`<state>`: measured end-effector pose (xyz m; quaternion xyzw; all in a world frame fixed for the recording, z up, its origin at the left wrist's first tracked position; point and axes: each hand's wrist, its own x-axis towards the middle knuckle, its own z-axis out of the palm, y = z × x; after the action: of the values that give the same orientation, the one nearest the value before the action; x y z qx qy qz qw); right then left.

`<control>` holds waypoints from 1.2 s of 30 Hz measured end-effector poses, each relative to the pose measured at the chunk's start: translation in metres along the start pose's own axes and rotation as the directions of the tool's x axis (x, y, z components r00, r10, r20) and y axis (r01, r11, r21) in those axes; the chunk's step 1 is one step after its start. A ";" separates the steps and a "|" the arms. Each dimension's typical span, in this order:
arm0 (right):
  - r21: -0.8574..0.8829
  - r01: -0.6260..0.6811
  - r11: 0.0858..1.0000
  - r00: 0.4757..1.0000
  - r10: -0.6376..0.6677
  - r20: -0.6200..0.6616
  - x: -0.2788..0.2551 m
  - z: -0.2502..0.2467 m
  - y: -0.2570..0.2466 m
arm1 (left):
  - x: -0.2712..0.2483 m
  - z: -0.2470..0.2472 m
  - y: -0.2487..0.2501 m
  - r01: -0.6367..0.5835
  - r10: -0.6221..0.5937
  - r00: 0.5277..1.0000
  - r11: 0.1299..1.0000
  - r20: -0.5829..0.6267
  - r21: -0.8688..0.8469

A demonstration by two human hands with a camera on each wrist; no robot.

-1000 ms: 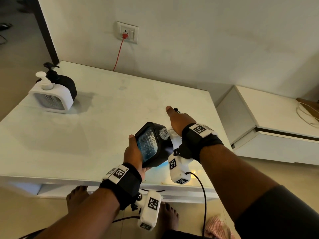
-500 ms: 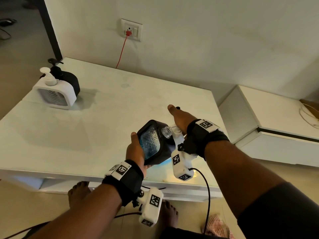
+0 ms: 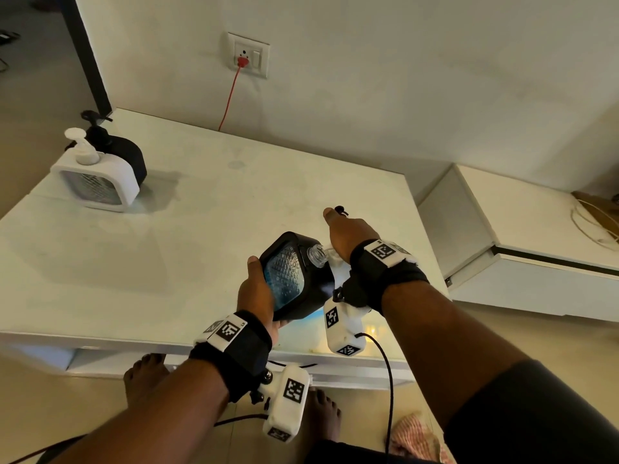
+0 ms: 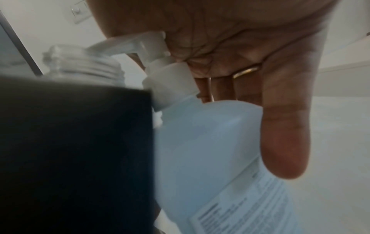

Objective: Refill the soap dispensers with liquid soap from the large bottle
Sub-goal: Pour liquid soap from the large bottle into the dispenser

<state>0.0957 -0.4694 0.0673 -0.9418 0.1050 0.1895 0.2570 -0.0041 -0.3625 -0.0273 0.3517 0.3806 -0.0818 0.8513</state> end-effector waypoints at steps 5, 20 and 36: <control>0.060 -0.016 0.998 0.996 0.010 0.086 -0.001 -0.006 -0.004 | -0.001 -0.001 0.002 -0.001 0.001 1.000 1.000 0.015 0.005; 0.103 0.017 0.995 0.993 -0.029 0.114 -0.008 -0.012 -0.007 | -0.002 0.000 0.002 -0.002 0.002 1.000 1.000 -0.004 0.005; 0.069 -0.055 0.996 0.998 0.057 -0.017 0.008 0.000 0.001 | 0.002 -0.003 -0.002 -0.006 0.006 1.000 1.000 0.021 0.014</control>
<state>0.1028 -0.4712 0.0634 -0.9308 0.1402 0.1841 0.2830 -0.0052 -0.3622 -0.0309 0.3578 0.3698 -0.0857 0.8531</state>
